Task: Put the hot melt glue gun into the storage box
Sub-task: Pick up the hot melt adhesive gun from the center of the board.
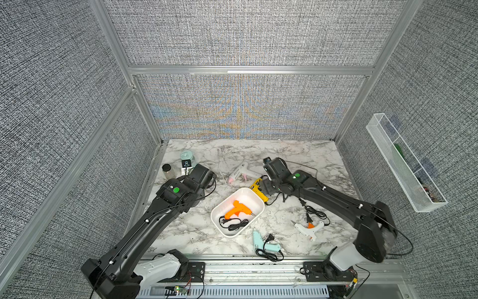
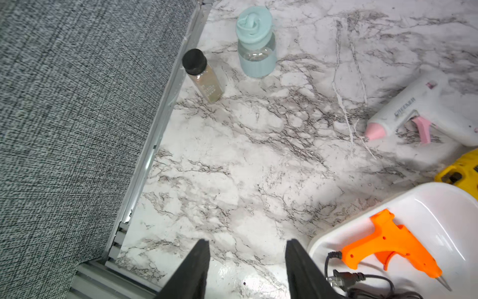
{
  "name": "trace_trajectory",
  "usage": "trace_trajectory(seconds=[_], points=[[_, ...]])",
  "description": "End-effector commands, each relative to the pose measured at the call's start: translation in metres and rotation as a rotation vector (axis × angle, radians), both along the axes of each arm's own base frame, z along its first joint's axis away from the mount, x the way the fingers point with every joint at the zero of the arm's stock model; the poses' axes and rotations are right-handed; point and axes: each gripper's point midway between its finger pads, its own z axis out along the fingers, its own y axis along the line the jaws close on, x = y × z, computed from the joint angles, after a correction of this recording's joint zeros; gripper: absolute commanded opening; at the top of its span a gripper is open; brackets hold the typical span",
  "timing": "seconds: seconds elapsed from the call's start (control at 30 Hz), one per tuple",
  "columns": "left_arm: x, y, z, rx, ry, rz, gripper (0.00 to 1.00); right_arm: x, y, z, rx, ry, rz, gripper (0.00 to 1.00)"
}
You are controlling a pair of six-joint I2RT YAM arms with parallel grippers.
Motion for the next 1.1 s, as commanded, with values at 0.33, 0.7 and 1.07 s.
trace_trajectory(seconds=[0.33, 0.7, 1.07], points=[[0.007, -0.052, -0.027, -0.090, 0.140, -0.153, 0.54, -0.089, -0.126, -0.067, 0.402, 0.150, -0.893, 0.91], [-0.010, -0.133, -0.056, -0.055, 0.278, -0.379, 0.57, -0.113, -0.176, -0.091, 0.307, 0.212, -1.017, 0.94], [-0.018, -0.160, -0.064, -0.049, 0.318, -0.448, 0.56, -0.134, -0.176, -0.121, 0.276, 0.337, -0.953, 0.92]])
